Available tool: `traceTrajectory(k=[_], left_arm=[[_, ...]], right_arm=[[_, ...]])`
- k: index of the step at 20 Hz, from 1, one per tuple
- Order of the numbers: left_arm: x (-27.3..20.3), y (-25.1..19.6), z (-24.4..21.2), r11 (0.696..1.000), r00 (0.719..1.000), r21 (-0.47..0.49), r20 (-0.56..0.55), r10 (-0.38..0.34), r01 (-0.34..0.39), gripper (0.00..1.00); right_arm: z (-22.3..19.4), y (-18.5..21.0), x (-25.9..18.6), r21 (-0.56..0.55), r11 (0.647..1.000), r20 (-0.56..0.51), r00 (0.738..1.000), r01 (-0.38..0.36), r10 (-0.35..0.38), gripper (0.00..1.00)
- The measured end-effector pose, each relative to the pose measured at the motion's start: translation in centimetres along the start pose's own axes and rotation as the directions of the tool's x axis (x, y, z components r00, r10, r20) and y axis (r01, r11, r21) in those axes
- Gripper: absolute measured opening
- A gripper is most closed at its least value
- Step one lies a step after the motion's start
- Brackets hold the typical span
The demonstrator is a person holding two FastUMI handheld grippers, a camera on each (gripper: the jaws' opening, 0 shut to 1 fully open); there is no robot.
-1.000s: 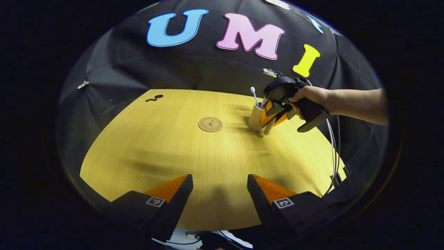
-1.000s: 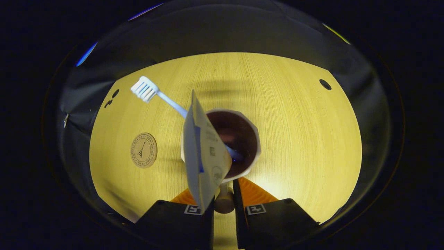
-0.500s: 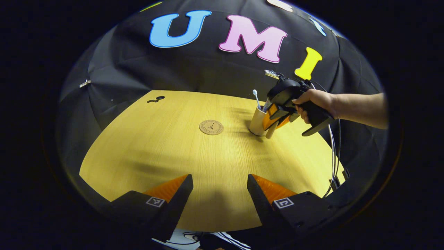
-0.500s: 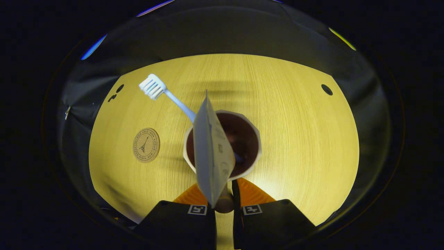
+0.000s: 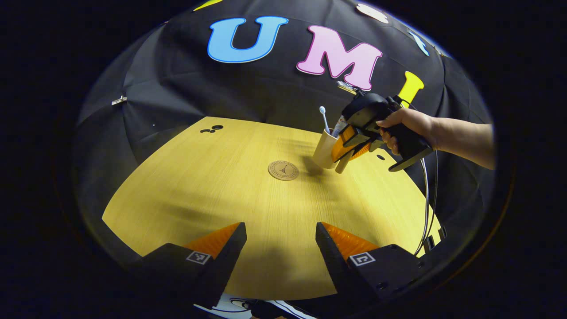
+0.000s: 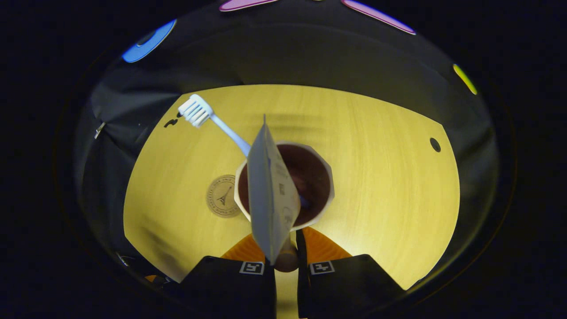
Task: Put the toothbrush and toothpaste on the desktop into the cup, then pick up the cup and place it on the coaster on the desktop.
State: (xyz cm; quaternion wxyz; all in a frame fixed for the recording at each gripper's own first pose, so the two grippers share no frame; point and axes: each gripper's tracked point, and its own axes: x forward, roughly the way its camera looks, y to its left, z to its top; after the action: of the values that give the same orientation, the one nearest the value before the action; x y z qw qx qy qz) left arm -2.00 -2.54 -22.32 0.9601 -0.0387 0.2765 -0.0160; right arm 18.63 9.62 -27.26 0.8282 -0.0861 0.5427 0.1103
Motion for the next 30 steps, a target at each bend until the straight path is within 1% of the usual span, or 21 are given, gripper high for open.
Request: traceTrajectory(k=[5, 9, 10, 11, 16, 20, 21, 22, 23, 24, 25, 26, 27, 29, 30], left_arm=[[-0.7, 1.4, -0.8, 0.999, 1.000, -0.031, 0.002, 0.032, -0.031, 0.98], [-1.2, 2.3, -1.2, 0.997, 0.998, -0.056, -0.001, 0.057, -0.057, 0.98], [-1.4, 2.6, -1.4, 0.996, 0.998, -0.059, -0.003, 0.060, -0.060, 0.98], [-1.6, 3.0, -1.7, 0.996, 0.998, -0.058, -0.006, 0.065, -0.065, 0.98], [-1.9, 4.8, -1.5, 0.994, 0.995, -0.058, 0.001, 0.096, -0.095, 0.98], [-2.2, 6.1, -1.2, 0.993, 0.993, -0.018, 0.005, 0.116, -0.116, 0.98], [-2.3, 6.4, -1.0, 0.993, 0.993, -0.012, 0.007, 0.118, -0.118, 0.98], [-2.4, 6.6, -0.9, 0.992, 0.992, -0.008, 0.010, 0.123, -0.123, 0.98], [-2.4, 6.8, -0.9, 0.992, 0.992, -0.008, 0.011, 0.130, -0.129, 0.98], [-2.4, 7.0, -0.8, 0.991, 0.991, -0.013, 0.012, 0.135, -0.135, 0.98], [-2.4, 7.0, -0.8, 0.990, 0.990, -0.021, 0.013, 0.140, -0.140, 0.98], [-2.5, 7.0, -0.7, 0.990, 0.990, -0.027, 0.014, 0.142, -0.142, 0.98], [-2.5, 6.9, -0.7, 0.990, 0.990, -0.030, 0.016, 0.141, -0.140, 0.98], [-2.5, 6.5, -0.6, 0.990, 0.991, -0.025, 0.017, 0.136, -0.136, 0.98], [-2.4, 6.4, -0.5, 0.991, 0.991, -0.018, 0.016, 0.135, -0.135, 0.98]], right_arm=[[-0.1, 5.2, 1.1, -0.065, 0.997, -0.021, 0.999, -0.052, 0.050, 0.22], [-0.9, 8.9, 3.8, -0.107, 0.992, -0.043, 0.997, -0.068, 0.064, 0.22], [-1.0, 9.7, 4.3, -0.103, 0.992, -0.047, 0.996, -0.075, 0.070, 0.17], [-1.3, 9.6, 4.1, -0.110, 0.991, -0.052, 0.996, -0.077, 0.071, 0.22], [-1.8, 10.9, 5.5, -0.128, 0.990, -0.074, 0.996, -0.058, 0.049, 0.22], [-1.7, 10.5, 5.3, -0.139, 0.990, -0.063, 0.998, -0.034, 0.026, 0.23], [-1.7, 10.6, 5.3, -0.140, 0.990, -0.059, 0.998, -0.032, 0.024, 0.17], [-1.7, 10.6, 5.4, -0.142, 0.989, -0.060, 0.998, -0.032, 0.024, 0.24], [-1.7, 10.6, 5.5, -0.141, 0.989, -0.061, 0.998, -0.032, 0.024, 0.25], [-1.8, 10.9, 5.3, -0.133, 0.990, -0.066, 0.997, -0.048, 0.040, 0.21], [-1.7, 11.0, 5.2, -0.118, 0.991, -0.066, 0.996, -0.062, 0.054, 0.31], [-1.7, 10.9, 5.1, -0.099, 0.993, -0.066, 0.996, -0.071, 0.064, 0.33], [-1.6, 11.0, 4.7, -0.080, 0.993, -0.067, 0.994, -0.089, 0.084, 0.41], [-1.6, 11.3, 3.8, -0.065, 0.990, -0.061, 0.991, -0.126, 0.122, 0.65], [-1.4, 11.2, 3.2, -0.071, 0.989, -0.052, 0.990, -0.132, 0.128, 0.72]])
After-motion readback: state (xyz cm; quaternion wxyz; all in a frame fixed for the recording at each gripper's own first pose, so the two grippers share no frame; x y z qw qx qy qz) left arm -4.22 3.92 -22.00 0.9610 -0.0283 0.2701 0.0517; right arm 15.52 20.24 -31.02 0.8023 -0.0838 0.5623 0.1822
